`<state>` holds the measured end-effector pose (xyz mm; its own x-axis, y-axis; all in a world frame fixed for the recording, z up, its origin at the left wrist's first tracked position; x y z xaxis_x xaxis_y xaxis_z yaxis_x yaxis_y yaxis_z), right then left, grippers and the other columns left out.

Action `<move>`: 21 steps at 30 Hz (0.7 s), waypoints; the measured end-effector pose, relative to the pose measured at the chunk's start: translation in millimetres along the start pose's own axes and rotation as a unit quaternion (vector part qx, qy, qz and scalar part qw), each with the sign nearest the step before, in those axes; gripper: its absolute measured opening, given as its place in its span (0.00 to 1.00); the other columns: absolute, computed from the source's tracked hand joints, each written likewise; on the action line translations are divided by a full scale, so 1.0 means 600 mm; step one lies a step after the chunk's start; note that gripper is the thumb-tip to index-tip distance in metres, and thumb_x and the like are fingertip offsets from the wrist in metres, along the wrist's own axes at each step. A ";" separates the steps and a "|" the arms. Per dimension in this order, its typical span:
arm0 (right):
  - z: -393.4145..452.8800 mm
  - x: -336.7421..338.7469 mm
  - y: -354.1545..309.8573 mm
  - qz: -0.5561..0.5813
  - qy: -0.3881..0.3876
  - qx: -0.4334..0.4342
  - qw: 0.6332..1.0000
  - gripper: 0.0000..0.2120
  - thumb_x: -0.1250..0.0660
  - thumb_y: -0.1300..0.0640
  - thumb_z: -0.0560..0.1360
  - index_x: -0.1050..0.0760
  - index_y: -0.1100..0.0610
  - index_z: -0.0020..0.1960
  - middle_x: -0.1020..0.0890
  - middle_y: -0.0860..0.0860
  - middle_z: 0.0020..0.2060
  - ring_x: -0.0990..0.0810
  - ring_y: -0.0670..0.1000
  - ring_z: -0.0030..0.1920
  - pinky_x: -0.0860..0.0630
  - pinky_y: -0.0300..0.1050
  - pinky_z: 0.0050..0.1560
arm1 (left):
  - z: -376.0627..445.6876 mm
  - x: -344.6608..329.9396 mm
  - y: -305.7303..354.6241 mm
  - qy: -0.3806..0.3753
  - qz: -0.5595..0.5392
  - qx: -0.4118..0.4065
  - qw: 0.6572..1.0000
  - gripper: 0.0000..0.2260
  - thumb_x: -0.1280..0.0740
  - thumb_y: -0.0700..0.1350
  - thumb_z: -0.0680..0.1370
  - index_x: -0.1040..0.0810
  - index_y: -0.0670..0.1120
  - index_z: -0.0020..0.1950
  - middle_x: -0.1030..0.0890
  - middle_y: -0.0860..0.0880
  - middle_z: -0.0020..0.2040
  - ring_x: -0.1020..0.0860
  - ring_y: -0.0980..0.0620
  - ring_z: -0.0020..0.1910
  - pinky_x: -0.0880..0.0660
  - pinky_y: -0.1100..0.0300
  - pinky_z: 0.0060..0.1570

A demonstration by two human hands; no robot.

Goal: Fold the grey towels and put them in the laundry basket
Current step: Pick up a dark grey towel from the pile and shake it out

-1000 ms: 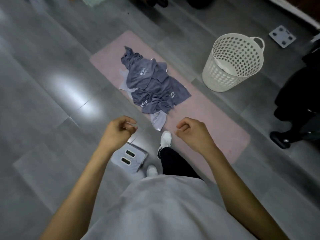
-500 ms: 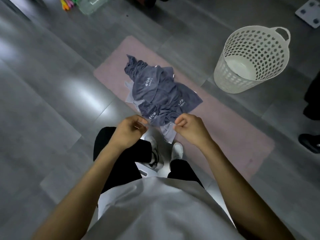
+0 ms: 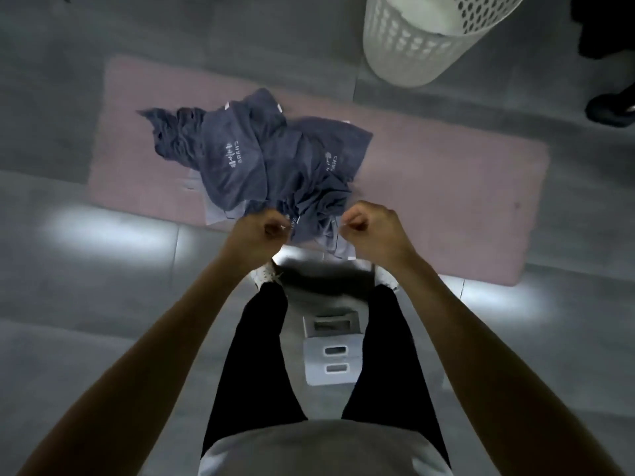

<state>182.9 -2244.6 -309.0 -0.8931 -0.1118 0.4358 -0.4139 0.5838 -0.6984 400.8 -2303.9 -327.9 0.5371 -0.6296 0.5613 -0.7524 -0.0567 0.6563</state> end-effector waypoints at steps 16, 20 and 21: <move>0.367 -0.241 0.455 -0.091 0.000 0.014 0.996 0.06 0.32 0.62 0.71 0.24 0.51 0.41 0.17 0.46 0.38 0.19 0.48 0.40 0.20 0.48 0.43 | 0.359 -0.366 -0.369 -0.041 0.073 -0.034 0.996 0.04 0.31 0.38 0.75 0.19 0.44 0.47 0.17 0.50 0.44 0.20 0.52 0.43 0.27 0.67 0.44; 0.447 -0.243 0.514 -0.181 -0.039 0.052 0.981 0.05 0.33 0.61 0.73 0.22 0.55 0.49 0.17 0.51 0.46 0.19 0.54 0.48 0.22 0.48 0.51 | 0.432 -0.415 -0.405 -0.062 0.086 -0.031 0.994 0.05 0.33 0.39 0.77 0.19 0.45 0.50 0.18 0.51 0.44 0.20 0.51 0.44 0.23 0.56 0.49; 0.466 -0.240 0.521 -0.197 -0.043 0.060 0.978 0.06 0.34 0.61 0.74 0.21 0.56 0.50 0.17 0.52 0.47 0.19 0.54 0.49 0.22 0.49 0.52 | 0.448 -0.422 -0.408 -0.058 0.091 -0.027 0.994 0.05 0.32 0.39 0.77 0.19 0.45 0.51 0.18 0.50 0.45 0.20 0.51 0.46 0.24 0.58 0.49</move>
<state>132.5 -2270.6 -748.9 -0.6699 -0.3796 0.6380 -0.7415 0.3840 -0.5501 346.4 -2339.2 -766.1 0.3442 -0.7109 0.6133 -0.8099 0.1056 0.5769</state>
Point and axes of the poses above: each hand's wrist, its own z-axis towards the middle knuckle, its own x-axis out of the back of the hand, y = z × x, the point moved 1 cm from there along z, towards the middle knuckle
